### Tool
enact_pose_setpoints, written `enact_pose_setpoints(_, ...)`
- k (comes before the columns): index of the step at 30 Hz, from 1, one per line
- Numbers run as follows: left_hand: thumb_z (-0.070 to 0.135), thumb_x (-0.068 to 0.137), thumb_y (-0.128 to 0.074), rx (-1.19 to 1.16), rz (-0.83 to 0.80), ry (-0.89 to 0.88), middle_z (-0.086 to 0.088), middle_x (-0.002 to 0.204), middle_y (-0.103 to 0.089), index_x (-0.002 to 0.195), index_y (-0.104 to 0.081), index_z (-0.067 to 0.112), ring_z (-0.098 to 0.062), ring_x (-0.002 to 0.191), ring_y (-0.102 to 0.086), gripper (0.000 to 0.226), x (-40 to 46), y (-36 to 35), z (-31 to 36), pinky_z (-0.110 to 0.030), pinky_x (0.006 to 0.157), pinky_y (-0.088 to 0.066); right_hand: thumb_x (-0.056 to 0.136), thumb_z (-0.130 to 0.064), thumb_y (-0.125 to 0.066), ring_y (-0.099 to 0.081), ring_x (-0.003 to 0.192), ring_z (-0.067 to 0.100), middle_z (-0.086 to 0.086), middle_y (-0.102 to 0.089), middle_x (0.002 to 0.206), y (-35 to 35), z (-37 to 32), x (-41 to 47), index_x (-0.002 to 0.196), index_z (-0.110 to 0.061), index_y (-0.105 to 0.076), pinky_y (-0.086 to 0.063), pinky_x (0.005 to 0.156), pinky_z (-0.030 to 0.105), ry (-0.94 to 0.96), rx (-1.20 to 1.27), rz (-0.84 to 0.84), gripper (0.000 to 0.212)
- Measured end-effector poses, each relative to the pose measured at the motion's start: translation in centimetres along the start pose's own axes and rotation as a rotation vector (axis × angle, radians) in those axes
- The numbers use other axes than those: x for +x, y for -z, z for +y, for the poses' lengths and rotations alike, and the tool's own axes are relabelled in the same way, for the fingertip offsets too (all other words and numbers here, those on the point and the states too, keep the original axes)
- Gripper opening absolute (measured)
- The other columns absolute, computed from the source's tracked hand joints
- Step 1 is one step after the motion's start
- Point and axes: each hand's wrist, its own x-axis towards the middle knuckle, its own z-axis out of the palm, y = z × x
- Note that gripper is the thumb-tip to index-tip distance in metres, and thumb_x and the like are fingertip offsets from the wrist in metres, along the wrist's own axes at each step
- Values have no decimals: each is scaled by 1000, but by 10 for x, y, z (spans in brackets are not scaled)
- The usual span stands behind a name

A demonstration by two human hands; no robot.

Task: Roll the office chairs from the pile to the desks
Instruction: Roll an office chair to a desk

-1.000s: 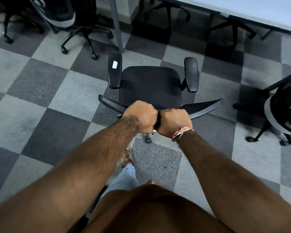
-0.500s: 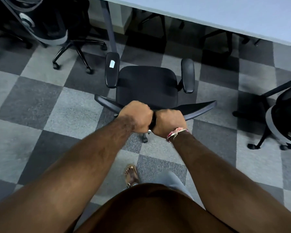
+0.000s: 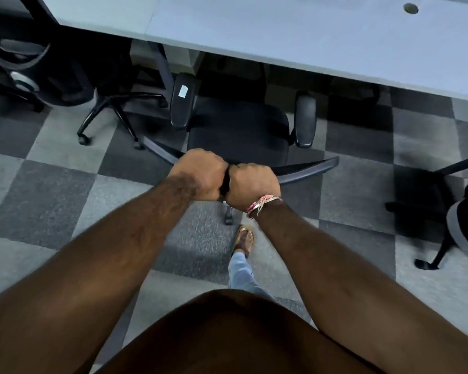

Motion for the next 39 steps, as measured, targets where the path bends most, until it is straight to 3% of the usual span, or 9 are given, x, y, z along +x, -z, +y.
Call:
enact_pose_setpoints(8,38,77,-69,-147,53,128,6,96,-71,96,-66,27,-21,89,-67,21,96,26,-55,-38,84,-54,81,-34,-58,-65,78,27,1,-69,87,11,54,112,91,-20,-65,-35,59,31,24,38,-9,19)
enact_pose_setpoints(14,38,86,-63,-136,24,75,8,95,-68,97,-67,27,-19,84,-66,16,169,45,-100,-35,70,-54,83,-38,-55,-64,77,28,2,-68,86,14,93,187,91,-17,-65,-37,60,33,1,40,-10,24)
enact_pose_setpoints(24,45,79,-68,-162,73,-25,6,90,-69,92,-68,28,-23,81,-69,20,281,77,-166,-35,67,-54,78,-41,-61,-63,77,26,1,-66,85,28,144,296,90,-18,-64,-33,60,30,-138,12,17,26)
enact_pose_setpoints(33,39,79,-64,-127,47,-66,11,70,-59,77,-62,29,-17,63,-59,11,329,89,-193,-32,59,-50,80,-34,-56,-62,82,25,0,-67,90,31,165,343,94,-19,-63,-41,67,32,-199,8,6,22)
enact_pose_setpoints(39,38,81,-63,-112,55,-115,12,72,-55,82,-63,29,-18,67,-59,9,336,88,-194,-31,60,-46,78,-35,-59,-62,81,28,4,-67,89,32,173,346,91,-16,-64,-36,65,32,-181,32,-1,24)
